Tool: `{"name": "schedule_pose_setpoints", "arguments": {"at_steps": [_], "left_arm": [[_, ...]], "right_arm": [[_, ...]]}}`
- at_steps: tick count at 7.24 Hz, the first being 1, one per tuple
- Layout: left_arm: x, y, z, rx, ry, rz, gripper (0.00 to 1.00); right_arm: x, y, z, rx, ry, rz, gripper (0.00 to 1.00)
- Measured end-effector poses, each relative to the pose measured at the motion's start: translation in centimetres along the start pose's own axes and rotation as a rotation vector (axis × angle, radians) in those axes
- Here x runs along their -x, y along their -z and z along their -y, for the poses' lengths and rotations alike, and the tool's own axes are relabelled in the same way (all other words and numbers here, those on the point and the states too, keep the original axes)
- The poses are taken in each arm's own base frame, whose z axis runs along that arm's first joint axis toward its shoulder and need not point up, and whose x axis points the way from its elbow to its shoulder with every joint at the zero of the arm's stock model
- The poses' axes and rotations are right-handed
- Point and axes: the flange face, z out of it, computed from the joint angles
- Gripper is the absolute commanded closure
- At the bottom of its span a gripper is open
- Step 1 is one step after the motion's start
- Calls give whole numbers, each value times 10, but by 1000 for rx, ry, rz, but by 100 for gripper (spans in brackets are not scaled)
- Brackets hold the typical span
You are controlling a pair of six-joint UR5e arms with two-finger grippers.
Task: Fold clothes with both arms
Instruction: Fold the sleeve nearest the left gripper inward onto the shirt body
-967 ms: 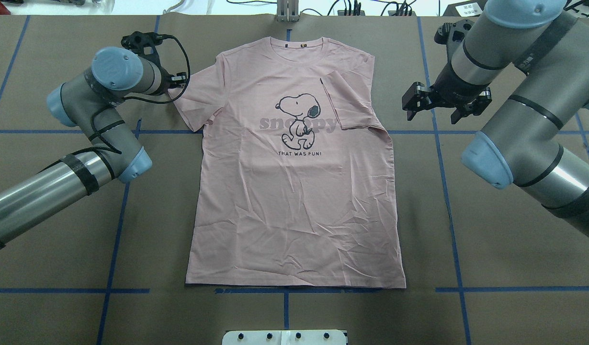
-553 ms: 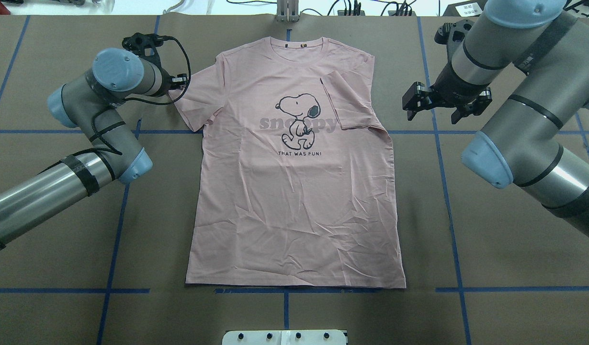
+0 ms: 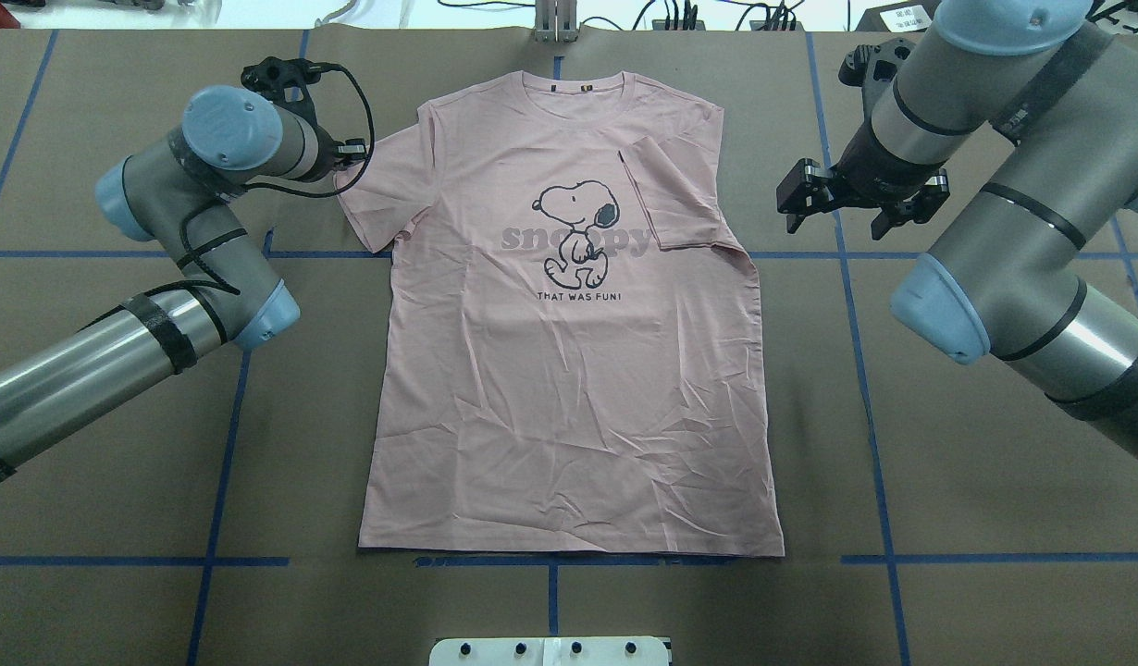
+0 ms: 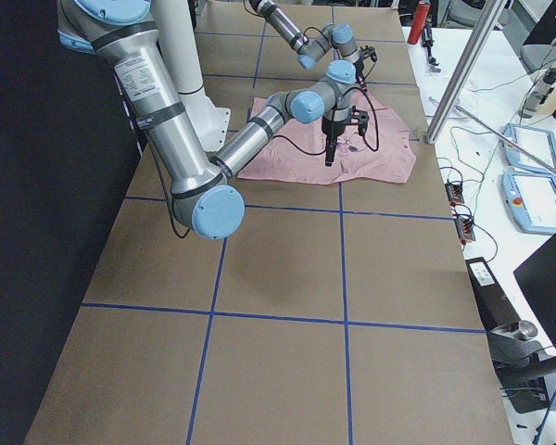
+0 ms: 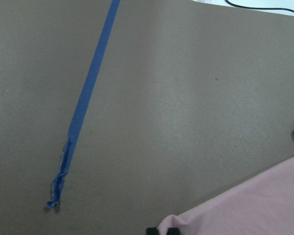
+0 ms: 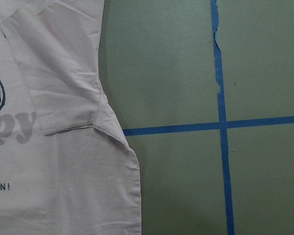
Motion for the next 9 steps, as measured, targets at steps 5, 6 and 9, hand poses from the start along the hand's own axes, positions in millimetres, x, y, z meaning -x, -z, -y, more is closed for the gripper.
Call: {"name": "schedule_pose_setpoints", "arguments": {"at_steps": [5, 6, 9], "left_arm": [[-149, 57, -7, 111, 145, -94, 100], [-178, 51, -17, 130, 163, -90, 100], [-203, 43, -26, 145, 173, -86, 35]], "right_arm": [[0, 1, -1, -1, -9, 2, 0], [0, 0, 0, -1, -8, 0, 0], [1, 0, 0, -3, -9, 0, 0]]}}
